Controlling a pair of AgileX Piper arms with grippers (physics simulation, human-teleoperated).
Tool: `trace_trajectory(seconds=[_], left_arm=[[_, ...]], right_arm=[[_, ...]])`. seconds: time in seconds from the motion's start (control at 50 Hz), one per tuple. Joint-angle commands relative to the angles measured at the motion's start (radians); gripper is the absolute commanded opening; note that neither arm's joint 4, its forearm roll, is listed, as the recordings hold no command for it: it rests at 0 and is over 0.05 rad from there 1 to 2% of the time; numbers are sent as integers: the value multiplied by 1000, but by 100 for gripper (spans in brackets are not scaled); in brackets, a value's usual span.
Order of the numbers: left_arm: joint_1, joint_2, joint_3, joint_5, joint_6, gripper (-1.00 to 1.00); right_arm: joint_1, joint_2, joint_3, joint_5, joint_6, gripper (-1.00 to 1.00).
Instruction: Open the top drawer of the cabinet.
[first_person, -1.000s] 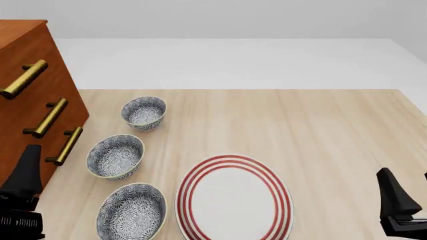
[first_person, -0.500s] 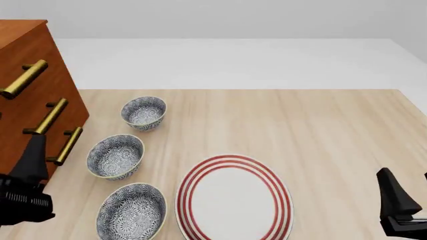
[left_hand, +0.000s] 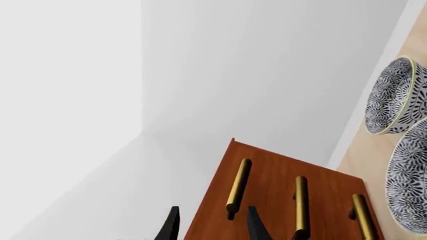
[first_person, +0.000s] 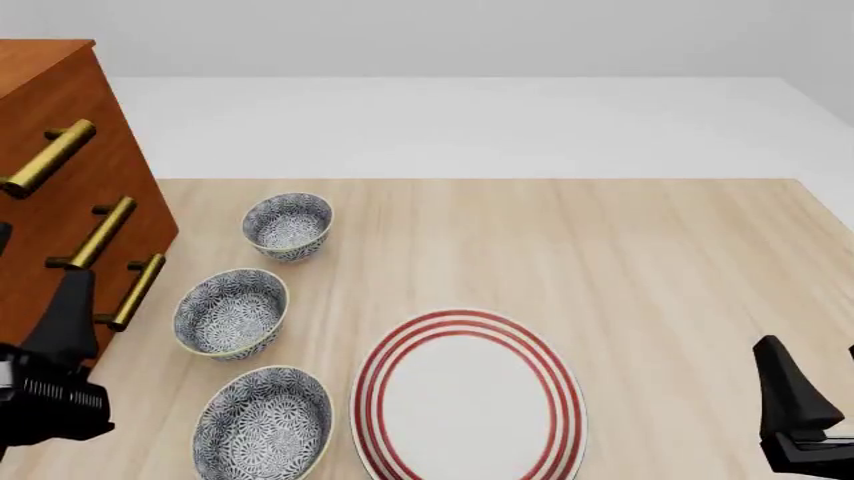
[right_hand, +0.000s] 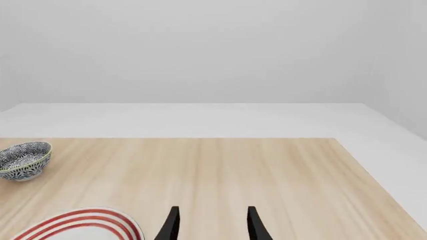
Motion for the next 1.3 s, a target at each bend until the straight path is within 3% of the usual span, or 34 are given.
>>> trace_trajectory(seconds=[0.02, 0.24, 0.28, 0.72, 0.76, 0.92, 1.3], left_arm=[[12, 36, -2, -28, 5, 100], [32, 65, -27, -24, -17, 100], [32, 128, -6, -101, 4, 100], [82, 225, -60, -161, -17, 100], [87, 270, -54, -218, 2, 100], [95, 290, -77, -213, -6, 100], [109, 449, -110, -330, 22, 100]], right_arm=[[0, 0, 0, 0, 0, 100], [0, 0, 0, 0, 0, 100], [0, 0, 0, 0, 0, 100], [0, 0, 0, 0, 0, 100], [0, 0, 0, 0, 0, 100], [0, 0, 0, 0, 0, 100], [0, 0, 0, 0, 0, 100]])
